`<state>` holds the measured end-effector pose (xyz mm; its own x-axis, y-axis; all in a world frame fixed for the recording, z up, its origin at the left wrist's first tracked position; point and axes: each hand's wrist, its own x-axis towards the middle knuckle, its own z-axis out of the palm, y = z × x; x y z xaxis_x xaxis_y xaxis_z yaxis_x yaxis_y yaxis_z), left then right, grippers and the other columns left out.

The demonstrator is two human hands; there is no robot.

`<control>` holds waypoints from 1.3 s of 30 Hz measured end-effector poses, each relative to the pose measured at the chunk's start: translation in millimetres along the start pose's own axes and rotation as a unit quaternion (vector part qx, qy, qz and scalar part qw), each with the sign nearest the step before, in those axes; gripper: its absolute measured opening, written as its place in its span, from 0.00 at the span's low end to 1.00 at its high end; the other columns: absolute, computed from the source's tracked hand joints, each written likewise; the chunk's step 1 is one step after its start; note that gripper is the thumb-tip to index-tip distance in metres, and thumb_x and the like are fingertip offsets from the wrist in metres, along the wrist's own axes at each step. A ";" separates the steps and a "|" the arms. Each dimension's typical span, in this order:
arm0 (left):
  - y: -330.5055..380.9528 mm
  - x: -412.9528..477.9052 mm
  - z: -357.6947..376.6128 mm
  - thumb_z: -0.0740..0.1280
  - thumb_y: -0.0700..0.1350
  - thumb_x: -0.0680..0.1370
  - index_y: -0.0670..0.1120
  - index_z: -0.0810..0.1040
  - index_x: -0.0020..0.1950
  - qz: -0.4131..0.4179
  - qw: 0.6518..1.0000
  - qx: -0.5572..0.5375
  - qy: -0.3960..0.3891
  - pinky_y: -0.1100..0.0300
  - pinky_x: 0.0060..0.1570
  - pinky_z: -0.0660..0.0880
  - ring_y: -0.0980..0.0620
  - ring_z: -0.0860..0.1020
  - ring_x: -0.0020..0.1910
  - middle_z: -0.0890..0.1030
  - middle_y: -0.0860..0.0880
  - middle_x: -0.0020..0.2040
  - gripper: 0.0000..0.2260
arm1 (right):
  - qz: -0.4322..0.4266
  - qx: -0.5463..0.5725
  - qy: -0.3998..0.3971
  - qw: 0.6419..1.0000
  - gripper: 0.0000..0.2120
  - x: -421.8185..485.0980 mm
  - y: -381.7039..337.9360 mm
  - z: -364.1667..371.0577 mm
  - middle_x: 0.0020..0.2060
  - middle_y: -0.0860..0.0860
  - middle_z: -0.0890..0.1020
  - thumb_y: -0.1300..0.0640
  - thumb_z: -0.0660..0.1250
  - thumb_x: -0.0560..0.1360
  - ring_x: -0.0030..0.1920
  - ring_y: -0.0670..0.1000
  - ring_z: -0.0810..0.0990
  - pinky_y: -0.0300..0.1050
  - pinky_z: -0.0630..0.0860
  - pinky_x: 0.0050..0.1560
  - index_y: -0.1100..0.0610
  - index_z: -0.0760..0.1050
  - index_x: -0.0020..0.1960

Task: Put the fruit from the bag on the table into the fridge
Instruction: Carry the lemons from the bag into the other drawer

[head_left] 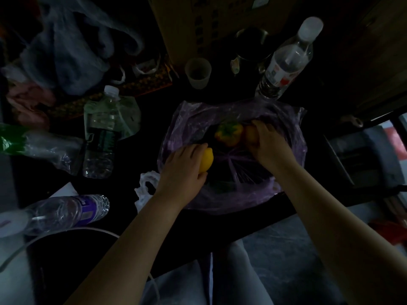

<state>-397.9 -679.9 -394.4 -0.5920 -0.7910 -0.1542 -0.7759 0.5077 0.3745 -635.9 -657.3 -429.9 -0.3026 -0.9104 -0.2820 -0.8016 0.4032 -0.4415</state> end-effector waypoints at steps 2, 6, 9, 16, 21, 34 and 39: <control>0.7 -0.5 0.0 0.71 0.48 0.73 0.47 0.65 0.73 0.000 1.000 -0.001 0.005 0.53 0.60 0.66 0.46 0.70 0.65 0.72 0.48 0.68 0.30 | -0.004 -0.005 -0.028 1.000 0.33 0.9 2.5 1.6 0.66 0.56 0.69 0.49 0.71 0.71 0.64 0.60 0.71 0.53 0.70 0.58 0.51 0.62 0.72; -0.5 -1.4 0.8 0.73 0.47 0.71 0.46 0.67 0.71 0.003 1.000 0.003 0.014 0.53 0.59 0.67 0.45 0.72 0.63 0.74 0.47 0.66 0.30 | 0.012 0.092 0.033 0.995 0.31 -5.5 1.0 0.1 0.64 0.52 0.72 0.52 0.74 0.67 0.62 0.54 0.72 0.44 0.68 0.56 0.51 0.67 0.67; -2.4 -1.3 1.2 0.73 0.47 0.71 0.46 0.67 0.71 0.003 1.000 0.003 0.010 0.52 0.58 0.67 0.45 0.72 0.63 0.73 0.47 0.66 0.30 | 0.038 0.229 0.046 0.972 0.31 -13.8 -0.6 -2.3 0.60 0.45 0.72 0.57 0.73 0.68 0.59 0.48 0.73 0.41 0.70 0.53 0.47 0.66 0.67; -2.0 -2.6 0.6 0.73 0.47 0.71 0.46 0.68 0.71 0.007 1.000 0.012 0.011 0.51 0.56 0.69 0.44 0.73 0.62 0.74 0.46 0.65 0.30 | 0.016 0.294 0.022 0.955 0.30 -23.0 2.9 -1.7 0.61 0.45 0.73 0.59 0.75 0.68 0.60 0.46 0.74 0.44 0.75 0.58 0.45 0.68 0.65; -0.9 -4.4 0.5 0.73 0.46 0.71 0.45 0.68 0.70 0.012 1.000 0.008 0.015 0.51 0.57 0.69 0.44 0.73 0.62 0.75 0.46 0.64 0.30 | 0.029 0.270 0.025 0.962 0.29 -24.5 6.5 5.8 0.62 0.48 0.73 0.58 0.74 0.69 0.59 0.46 0.74 0.42 0.73 0.59 0.45 0.69 0.66; -0.7 -6.1 1.8 0.72 0.48 0.72 0.47 0.66 0.71 0.005 1.000 0.024 0.002 0.51 0.57 0.69 0.45 0.71 0.64 0.73 0.48 0.66 0.30 | 0.036 0.256 0.192 0.947 0.08 -40.2 -3.3 -5.9 0.48 0.47 0.81 0.61 0.68 0.73 0.49 0.44 0.79 0.34 0.75 0.50 0.50 0.79 0.49; 3.4 -4.6 -1.9 0.71 0.49 0.72 0.47 0.66 0.72 0.013 1.000 0.022 0.006 0.50 0.57 0.69 0.44 0.71 0.64 0.72 0.48 0.66 0.30 | -0.009 0.080 0.061 0.995 0.12 -49.0 -2.8 -17.1 0.52 0.50 0.81 0.54 0.66 0.75 0.49 0.52 0.80 0.48 0.77 0.46 0.52 0.77 0.58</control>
<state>-397.4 -675.1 -390.7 -0.6090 -0.7817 -0.1342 -0.7697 0.5418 0.3376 -627.7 -615.4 -400.3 -0.3578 -0.9178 -0.1720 -0.7172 0.3880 -0.5788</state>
